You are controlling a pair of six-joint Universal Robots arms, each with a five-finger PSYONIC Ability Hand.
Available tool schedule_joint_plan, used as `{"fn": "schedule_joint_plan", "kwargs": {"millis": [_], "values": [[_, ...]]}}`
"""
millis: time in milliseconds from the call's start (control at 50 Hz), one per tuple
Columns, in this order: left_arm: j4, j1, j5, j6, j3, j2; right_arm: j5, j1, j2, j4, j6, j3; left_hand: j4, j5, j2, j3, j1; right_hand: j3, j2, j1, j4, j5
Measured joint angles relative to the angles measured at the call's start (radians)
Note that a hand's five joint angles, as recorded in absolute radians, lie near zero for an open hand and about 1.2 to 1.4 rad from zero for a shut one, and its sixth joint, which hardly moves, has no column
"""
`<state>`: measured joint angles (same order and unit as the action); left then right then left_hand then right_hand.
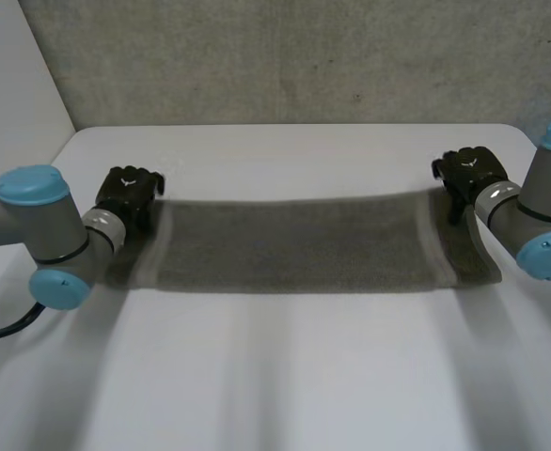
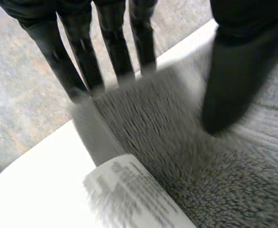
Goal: Fold the towel.
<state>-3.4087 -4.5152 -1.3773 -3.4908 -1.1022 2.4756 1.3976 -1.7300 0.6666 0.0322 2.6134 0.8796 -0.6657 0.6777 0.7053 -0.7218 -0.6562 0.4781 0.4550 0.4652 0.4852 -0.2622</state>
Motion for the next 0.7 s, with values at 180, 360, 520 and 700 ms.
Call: {"fn": "schedule_joint_plan", "kwargs": {"millis": [180,360,520,700], "values": [[0.047,0.035,-0.041,-0.012,0.005,-0.023,0.087,-0.023,-0.009,-0.004,0.001,-0.012,0.403,-0.461,-0.447,0.468,0.389,-0.235,-0.209,-0.228,-0.232,0.207],[0.090,0.038,-0.128,0.017,-0.170,-0.252,0.121,-0.050,0.200,0.001,0.006,0.212,0.403,-0.463,-0.450,0.470,0.392,-0.235,-0.209,-0.228,-0.232,0.207],[-0.004,0.038,-0.135,0.130,-0.437,-0.475,0.119,-0.045,0.398,0.009,0.017,0.485,0.403,-0.463,-0.450,0.474,0.393,-0.235,-0.209,-0.231,-0.232,0.207],[-0.217,0.038,-0.132,0.248,-0.632,-0.569,0.091,-0.008,0.427,-0.031,0.024,0.657,0.403,-0.463,-0.450,0.475,0.393,-0.219,-0.194,-0.202,-0.219,0.179]]}}
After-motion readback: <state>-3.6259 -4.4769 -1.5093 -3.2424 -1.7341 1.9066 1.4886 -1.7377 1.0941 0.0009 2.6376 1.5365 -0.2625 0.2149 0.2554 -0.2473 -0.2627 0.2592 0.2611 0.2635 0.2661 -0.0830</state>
